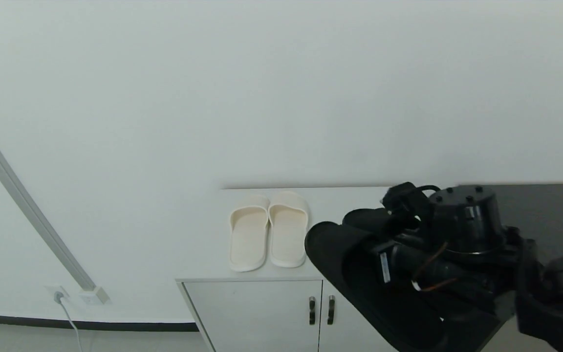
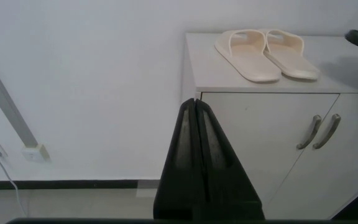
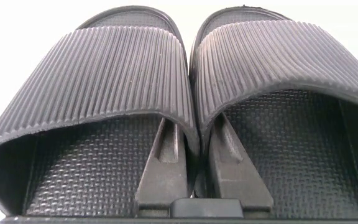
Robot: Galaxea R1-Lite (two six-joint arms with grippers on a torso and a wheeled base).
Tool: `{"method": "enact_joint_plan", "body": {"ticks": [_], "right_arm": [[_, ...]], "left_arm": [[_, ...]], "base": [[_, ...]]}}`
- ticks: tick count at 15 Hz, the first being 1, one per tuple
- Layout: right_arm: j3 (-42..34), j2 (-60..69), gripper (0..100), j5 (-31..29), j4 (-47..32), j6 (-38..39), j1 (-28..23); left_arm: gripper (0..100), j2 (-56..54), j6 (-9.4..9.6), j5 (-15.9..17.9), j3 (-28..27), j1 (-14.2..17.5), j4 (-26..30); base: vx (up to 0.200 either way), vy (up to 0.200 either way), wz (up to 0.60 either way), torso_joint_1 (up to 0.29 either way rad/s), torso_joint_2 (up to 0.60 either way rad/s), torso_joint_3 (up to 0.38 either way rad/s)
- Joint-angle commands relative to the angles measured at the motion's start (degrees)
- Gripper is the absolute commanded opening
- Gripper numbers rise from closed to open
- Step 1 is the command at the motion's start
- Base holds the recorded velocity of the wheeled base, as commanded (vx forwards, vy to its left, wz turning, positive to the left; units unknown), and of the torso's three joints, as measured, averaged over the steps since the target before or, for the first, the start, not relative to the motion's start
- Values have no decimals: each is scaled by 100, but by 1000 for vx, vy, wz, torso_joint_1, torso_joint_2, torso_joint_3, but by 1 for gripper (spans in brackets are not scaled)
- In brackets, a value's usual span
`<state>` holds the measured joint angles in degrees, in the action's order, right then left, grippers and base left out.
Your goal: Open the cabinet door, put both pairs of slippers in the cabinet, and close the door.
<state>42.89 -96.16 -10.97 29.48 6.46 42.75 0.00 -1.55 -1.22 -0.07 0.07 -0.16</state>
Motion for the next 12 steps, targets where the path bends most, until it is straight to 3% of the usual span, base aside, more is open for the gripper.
{"method": "enact_joint_plan", "body": {"ticks": [1,4,8,12], "right_arm": [[-703,1284,0,1000,-408,31,23],[-835,1565,0,1493,-715,-22,102],[-878,1574,0,1519,-706,-31,137],[-914,1574,0,1510,-698,-31,172]], "left_arm": [[0,0,-3,-1,-1,1,-2],[0,0,-3,69,-1,1,-2],[0,0,-3,69,-1,1,-2],[0,0,-3,69,-1,1,-2]], "base": [[0,0,0,0,0,0],[0,0,0,0,0,0],[0,0,0,0,0,0],[-200,0,0,7,6,-2]]}}
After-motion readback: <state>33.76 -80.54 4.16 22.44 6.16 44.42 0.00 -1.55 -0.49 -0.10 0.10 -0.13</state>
